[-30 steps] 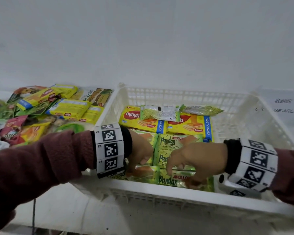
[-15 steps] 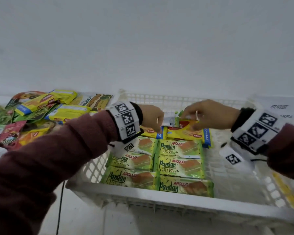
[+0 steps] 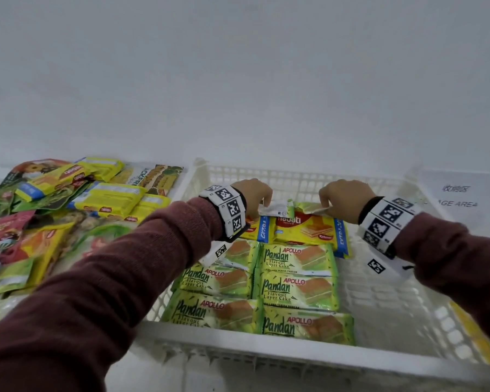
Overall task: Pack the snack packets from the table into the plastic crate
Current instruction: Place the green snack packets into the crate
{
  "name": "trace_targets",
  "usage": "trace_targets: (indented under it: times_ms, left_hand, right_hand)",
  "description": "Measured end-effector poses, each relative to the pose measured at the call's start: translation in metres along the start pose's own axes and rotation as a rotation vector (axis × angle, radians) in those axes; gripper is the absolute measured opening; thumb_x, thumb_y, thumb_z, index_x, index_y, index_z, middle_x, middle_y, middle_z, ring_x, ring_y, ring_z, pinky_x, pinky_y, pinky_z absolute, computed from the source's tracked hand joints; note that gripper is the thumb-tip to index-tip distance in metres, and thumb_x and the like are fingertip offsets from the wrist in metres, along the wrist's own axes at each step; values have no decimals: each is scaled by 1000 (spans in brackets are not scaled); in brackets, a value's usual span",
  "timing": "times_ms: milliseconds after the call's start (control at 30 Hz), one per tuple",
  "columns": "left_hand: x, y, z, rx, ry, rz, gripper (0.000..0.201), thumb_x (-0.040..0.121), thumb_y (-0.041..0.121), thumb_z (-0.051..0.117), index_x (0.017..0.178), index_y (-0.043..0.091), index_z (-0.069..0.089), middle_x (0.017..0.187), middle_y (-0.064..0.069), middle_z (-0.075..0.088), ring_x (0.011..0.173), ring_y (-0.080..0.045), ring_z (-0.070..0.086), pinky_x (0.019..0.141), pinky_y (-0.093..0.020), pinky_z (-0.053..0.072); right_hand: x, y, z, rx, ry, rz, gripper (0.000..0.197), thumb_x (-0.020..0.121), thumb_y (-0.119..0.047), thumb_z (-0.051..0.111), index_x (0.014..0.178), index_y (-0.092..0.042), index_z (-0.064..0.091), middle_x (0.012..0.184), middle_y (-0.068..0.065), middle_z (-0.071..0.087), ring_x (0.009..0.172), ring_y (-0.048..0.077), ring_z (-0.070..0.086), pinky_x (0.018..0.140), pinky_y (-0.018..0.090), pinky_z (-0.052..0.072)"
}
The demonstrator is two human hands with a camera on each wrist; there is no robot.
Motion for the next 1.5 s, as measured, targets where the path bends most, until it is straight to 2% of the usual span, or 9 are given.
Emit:
trace_targets:
  times_ms: [200,433,600,767,867,967,1167,1333,1500]
  left_hand:
    - [-2,-1,-13,-41,156,-53,31,98,25,37,118,9,53,117,-11,59,104,-29,57,77,-33,41]
    - [-4,-10,-16,-64,92,-120,31,98,16,32,117,6,54,120,-12,58,108,-28,55,82,-33,41]
    - [-3,-15,-1,26,-63,-148,33,97,19,40,123,0,50,125,-16,55,106,-28,55,86,-33,43]
    - [-3,-20,-6,-12,29,-172,34,91,22,54,122,7,54,125,-9,55,97,-22,54,83,-33,45]
    - [-2,-21,-2,-41,-30,-177,36,91,34,53,117,9,55,118,-6,56,97,-23,54,81,-32,43]
    - [-1,-23,5,-3,-126,-184,23,89,31,58,99,12,49,101,-9,49,91,-22,50,78,-30,40]
    - [-5,-19,3,-37,-137,-163,37,86,22,63,111,-3,55,106,-15,56,95,-26,55,80,-34,43]
    - [-14,-16,-19,-182,74,-103,37,84,16,65,118,8,54,124,-8,55,108,-24,52,82,-27,37]
    - [-38,-11,-50,-320,185,-67,38,82,15,68,118,8,56,95,0,53,85,-14,42,74,-23,33]
  right_hand:
    - [1,8,0,570,128,-73,33,81,-12,65,60,-25,43,77,0,56,77,21,55,68,27,42]
    - [-1,-2,12,549,-187,-208,13,86,-28,63,75,-32,56,99,5,66,95,22,62,87,36,49]
    - [0,8,12,444,-122,-95,30,84,-25,66,110,-13,58,105,0,55,84,12,49,58,4,34]
    - [3,10,19,404,-197,-43,46,85,-36,63,123,-12,55,98,-1,54,87,14,50,64,17,38]
    - [4,8,21,386,-207,-24,43,87,-36,62,120,-9,58,98,4,56,92,17,52,75,21,38]
    - [4,7,23,385,-204,-42,26,86,-34,63,99,-13,56,80,-4,51,87,18,49,60,17,36]
    - [3,9,18,443,-140,-96,27,81,-27,70,94,-10,54,87,3,51,81,18,47,57,12,33]
    - [1,15,6,614,-66,-131,24,73,-15,77,76,-23,55,76,-6,55,73,12,53,63,19,42]
    - [-15,35,-43,725,114,-166,21,78,6,66,91,-11,67,84,4,62,68,-6,56,63,6,41]
Point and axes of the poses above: each hand's wrist, its own x-axis towards the middle knuckle, its own z-axis out of the palm, y = z × x, the point moved 3 cm from there along x, towards the middle knuckle
